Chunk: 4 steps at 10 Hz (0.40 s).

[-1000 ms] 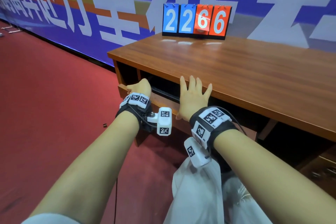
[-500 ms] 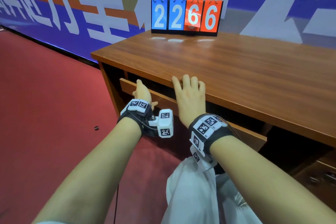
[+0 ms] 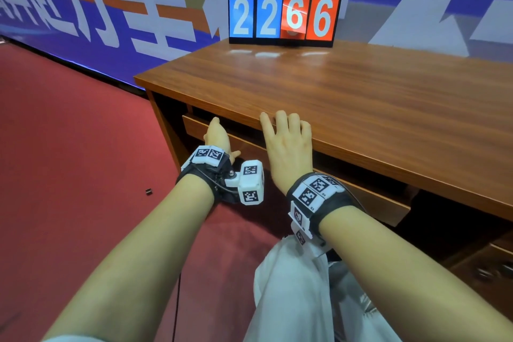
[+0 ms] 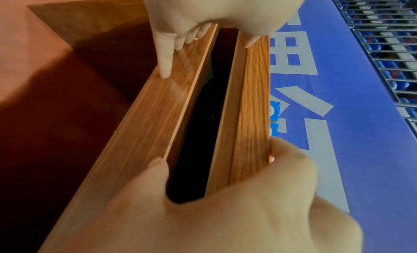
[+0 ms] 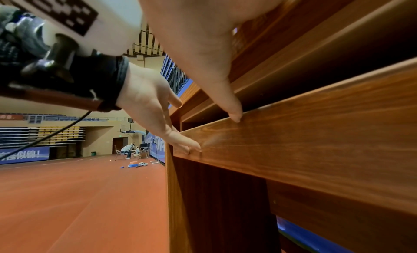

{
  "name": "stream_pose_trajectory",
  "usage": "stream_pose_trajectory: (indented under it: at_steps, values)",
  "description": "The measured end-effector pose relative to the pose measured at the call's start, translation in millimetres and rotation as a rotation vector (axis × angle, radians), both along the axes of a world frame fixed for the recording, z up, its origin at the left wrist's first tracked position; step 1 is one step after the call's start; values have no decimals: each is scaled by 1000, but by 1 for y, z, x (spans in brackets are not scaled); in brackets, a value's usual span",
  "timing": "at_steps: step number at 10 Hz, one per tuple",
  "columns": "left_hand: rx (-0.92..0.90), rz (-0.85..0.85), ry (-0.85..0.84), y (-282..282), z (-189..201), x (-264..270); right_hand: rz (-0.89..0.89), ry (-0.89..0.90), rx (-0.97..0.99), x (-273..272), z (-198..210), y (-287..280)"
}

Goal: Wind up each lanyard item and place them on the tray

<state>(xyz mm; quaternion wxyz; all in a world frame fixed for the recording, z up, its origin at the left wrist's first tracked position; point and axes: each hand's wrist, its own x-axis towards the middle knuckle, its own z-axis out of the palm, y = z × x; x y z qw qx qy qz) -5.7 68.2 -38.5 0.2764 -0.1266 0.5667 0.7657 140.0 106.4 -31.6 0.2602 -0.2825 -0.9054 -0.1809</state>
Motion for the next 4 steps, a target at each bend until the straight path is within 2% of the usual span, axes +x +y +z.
stream_pose_trajectory:
  at_steps: [1, 2, 3, 4]
  values:
    - [-23, 34, -19, -8, 1, -6, 20, -13, -46, 2, 3, 3]
    - [-121, 47, 74, -20, 5, -13, 42, -31, -155, 5, 12, 1]
    - [-129, 46, 230, -23, 28, -19, 80, -42, -298, 7, 32, 8]
    - [-105, -18, 429, -14, 58, -18, 107, -14, -584, 3, 58, 28]
